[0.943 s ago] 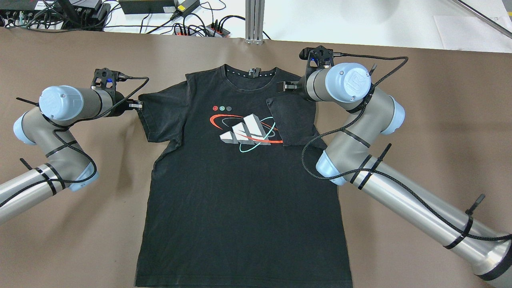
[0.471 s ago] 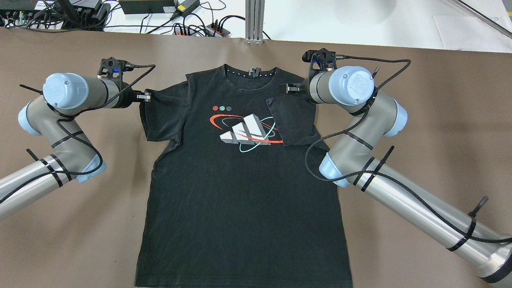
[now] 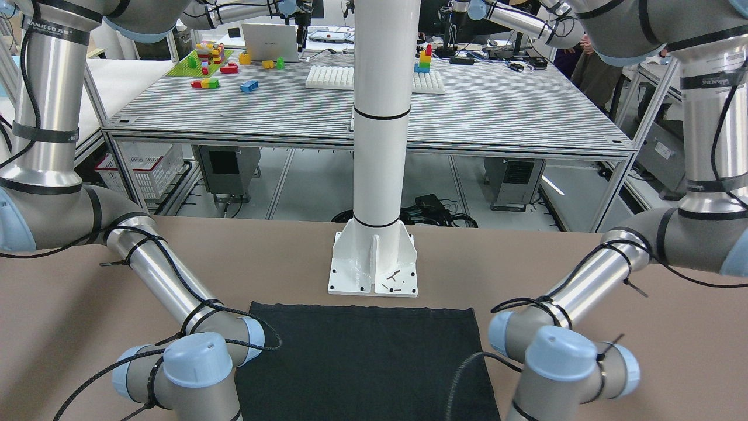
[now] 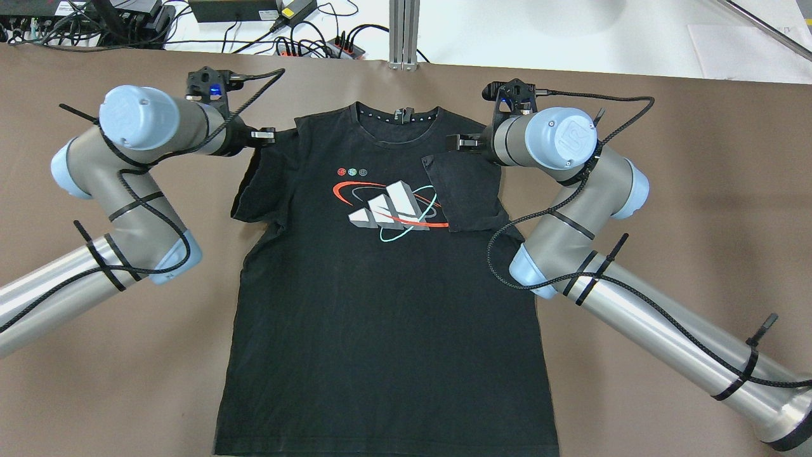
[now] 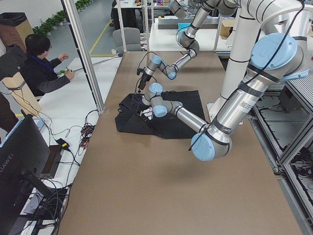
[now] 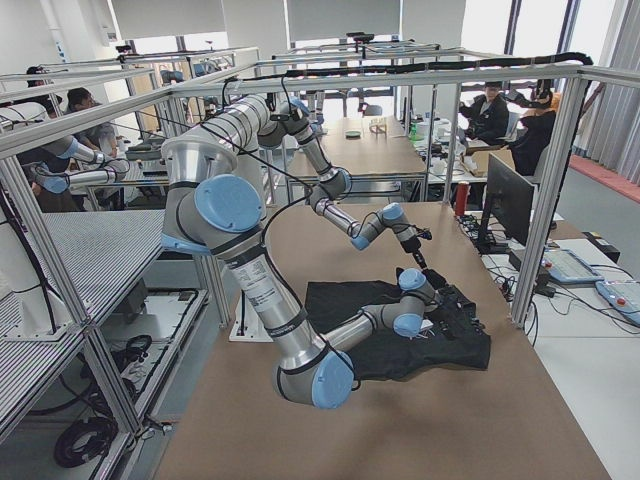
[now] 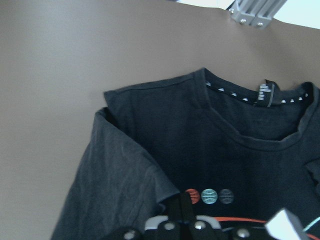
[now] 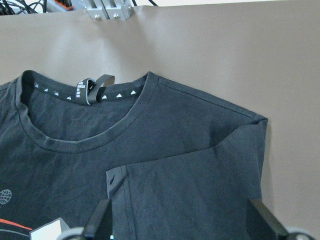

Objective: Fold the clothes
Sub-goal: 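Fold both sleeves inward over the shirt's chest with both grippers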

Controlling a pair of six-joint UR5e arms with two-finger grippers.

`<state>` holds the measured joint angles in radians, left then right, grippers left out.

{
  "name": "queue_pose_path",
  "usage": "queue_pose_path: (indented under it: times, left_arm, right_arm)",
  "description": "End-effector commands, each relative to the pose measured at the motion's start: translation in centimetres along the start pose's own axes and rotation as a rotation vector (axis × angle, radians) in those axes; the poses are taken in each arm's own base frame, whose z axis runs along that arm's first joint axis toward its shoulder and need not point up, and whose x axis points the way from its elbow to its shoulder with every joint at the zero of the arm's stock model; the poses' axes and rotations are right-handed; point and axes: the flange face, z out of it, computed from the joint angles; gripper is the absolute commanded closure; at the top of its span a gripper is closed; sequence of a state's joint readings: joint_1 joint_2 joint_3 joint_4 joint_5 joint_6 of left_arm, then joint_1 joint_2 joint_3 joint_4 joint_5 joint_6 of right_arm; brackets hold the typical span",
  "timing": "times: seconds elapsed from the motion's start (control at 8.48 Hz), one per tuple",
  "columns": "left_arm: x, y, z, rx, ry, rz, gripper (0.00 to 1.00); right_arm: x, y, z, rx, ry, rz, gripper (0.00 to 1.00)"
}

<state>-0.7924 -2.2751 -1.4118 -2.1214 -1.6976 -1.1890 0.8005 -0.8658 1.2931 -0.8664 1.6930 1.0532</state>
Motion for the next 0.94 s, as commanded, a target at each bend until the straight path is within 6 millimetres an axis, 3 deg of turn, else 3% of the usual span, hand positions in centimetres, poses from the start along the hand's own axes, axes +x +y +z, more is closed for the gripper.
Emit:
queue_pose_path:
  times: [0.0, 0.12, 0.24, 0.35, 0.47, 0.83]
  left_arm:
    - [12.0, 1.1, 1.7, 0.019, -0.058, -0.070, 1.00]
    - [12.2, 1.3, 3.3, 0.025, -0.086, -0.058, 1.00]
    - [11.2, 2.2, 4.8, 0.079, -0.111, -0.034, 0.40]
    - [9.8, 3.3, 6.5, 0.145, -0.108, -0.021, 0.06]
    - [9.4, 3.5, 7.3, 0.159, -0.081, -0.021, 0.05]
    - [8.9, 1.6, 6.3, 0.166, -0.057, -0.022, 0.05]
  right_arm:
    - [1.3, 0.7, 0.4, -0.003, 0.008, -0.001, 0.06]
    - [1.3, 0.7, 0.4, -0.003, 0.008, -0.001, 0.06]
    - [1.3, 0.6, 0.4, 0.002, 0.011, 0.000, 0.06]
    - [1.2, 0.6, 0.4, 0.007, 0.012, -0.001, 0.06]
    - [1.2, 0.6, 0.4, 0.008, 0.013, -0.001, 0.06]
    - [1.1, 0.5, 0.4, 0.008, 0.013, 0.001, 0.06]
